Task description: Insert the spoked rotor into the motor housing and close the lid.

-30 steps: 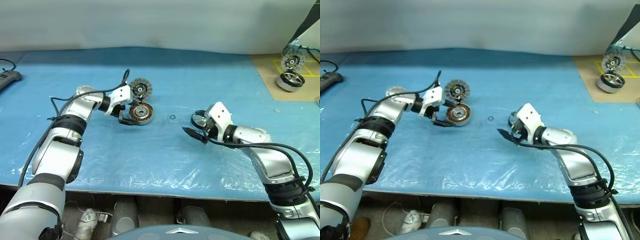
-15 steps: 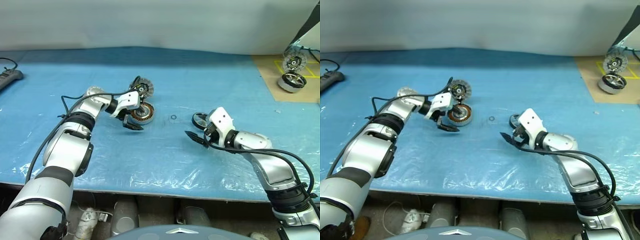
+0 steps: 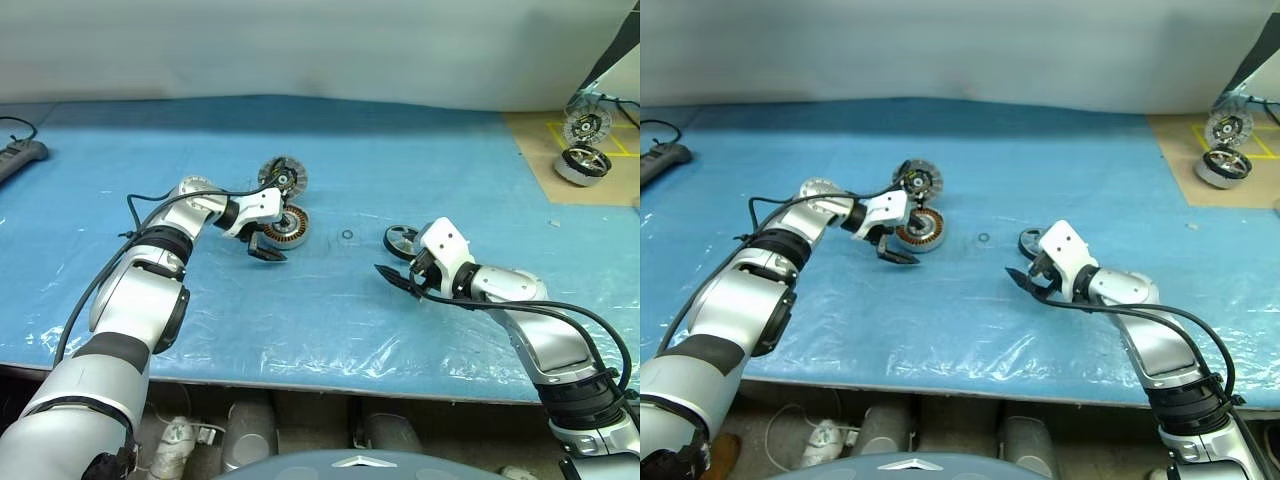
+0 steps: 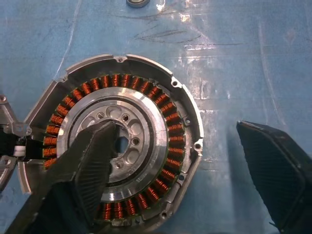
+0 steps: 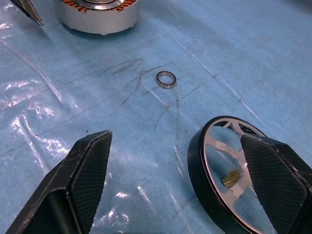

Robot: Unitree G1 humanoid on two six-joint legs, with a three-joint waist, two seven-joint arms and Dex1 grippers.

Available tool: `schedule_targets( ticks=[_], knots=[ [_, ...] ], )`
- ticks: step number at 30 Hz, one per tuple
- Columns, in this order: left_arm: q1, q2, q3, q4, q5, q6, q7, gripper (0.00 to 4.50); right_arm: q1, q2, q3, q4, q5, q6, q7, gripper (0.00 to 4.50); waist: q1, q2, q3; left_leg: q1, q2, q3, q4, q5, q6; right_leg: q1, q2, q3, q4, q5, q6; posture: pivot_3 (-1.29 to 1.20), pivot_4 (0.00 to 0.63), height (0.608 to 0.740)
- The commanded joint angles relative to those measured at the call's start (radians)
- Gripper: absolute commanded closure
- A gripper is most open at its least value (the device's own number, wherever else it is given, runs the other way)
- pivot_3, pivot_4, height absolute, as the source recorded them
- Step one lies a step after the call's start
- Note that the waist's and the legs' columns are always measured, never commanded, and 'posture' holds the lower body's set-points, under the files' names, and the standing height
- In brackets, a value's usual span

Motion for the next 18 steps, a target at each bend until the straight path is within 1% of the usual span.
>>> schedule_targets(
  ticks=[1, 2, 5, 9, 10, 14, 18],
  knots=[
    [0.021, -0.010, -0.016, 0.019, 0.036, -0.007, 0.052, 1.21, -0.001, -0.010, -0.011, -0.044, -0.010, -0.014, -0.003, 0.00, 0.000, 0.000, 0.000, 0.000, 0.000, 0.000, 0.000, 0.000, 0.000, 0.000, 0.000, 0.000, 0.000, 0.000, 0.000, 0.00, 0.150, 0.740],
    [0.021, -0.016, -0.013, 0.024, 0.035, 0.007, 0.062, 1.53, 0.000, -0.009, -0.012, -0.045, -0.011, -0.014, -0.005, 0.00, 0.000, 0.000, 0.000, 0.000, 0.000, 0.000, -0.001, 0.000, 0.000, 0.000, 0.000, 0.000, 0.000, 0.000, 0.000, 0.00, 0.150, 0.740],
    [0.035, -0.023, -0.015, 0.022, 0.034, -0.001, 0.034, 1.53, 0.004, -0.005, -0.012, -0.049, -0.015, -0.013, -0.008, 0.00, 0.003, 0.000, 0.000, 0.001, 0.000, 0.000, -0.001, 0.000, 0.000, 0.001, 0.000, 0.000, 0.000, 0.000, 0.000, 0.00, 0.150, 0.740],
    [0.054, -0.037, -0.016, 0.013, 0.034, -0.020, 0.027, 2.23, 0.009, -0.001, -0.014, -0.060, -0.014, -0.009, -0.012, 0.00, 0.006, 0.001, 0.000, 0.007, 0.000, 0.000, -0.002, 0.000, 0.000, 0.008, -0.001, 0.000, -0.003, -0.001, -0.002, 0.00, 0.150, 0.740],
    [0.059, -0.046, -0.010, 0.004, 0.023, -0.014, 0.017, 2.33, 0.012, -0.002, -0.016, -0.062, -0.014, -0.010, -0.012, 0.00, 0.007, 0.001, 0.000, 0.010, 0.000, 0.000, -0.003, 0.000, 0.000, 0.010, -0.002, 0.000, -0.004, -0.003, -0.004, 0.00, 0.150, 0.740],
    [0.093, -0.067, 0.003, -0.054, -0.013, 0.001, -0.050, 2.33, 0.025, -0.006, -0.022, -0.076, -0.013, -0.005, -0.013, 0.00, 0.013, 0.001, 0.000, 0.010, 0.000, 0.000, -0.003, 0.000, 0.000, 0.011, -0.004, 0.000, -0.005, -0.003, -0.004, 0.00, 0.150, 0.740],
    [0.197, -0.072, -0.025, -0.216, -0.045, 0.040, -0.149, 2.33, 0.034, -0.005, -0.019, -0.090, -0.014, 0.001, -0.017, 0.00, 0.014, 0.001, -0.001, 0.010, -0.001, 0.001, -0.005, 0.000, 0.000, 0.011, -0.007, -0.001, -0.006, -0.003, -0.004, 0.00, 0.150, 0.740]
  ],
)
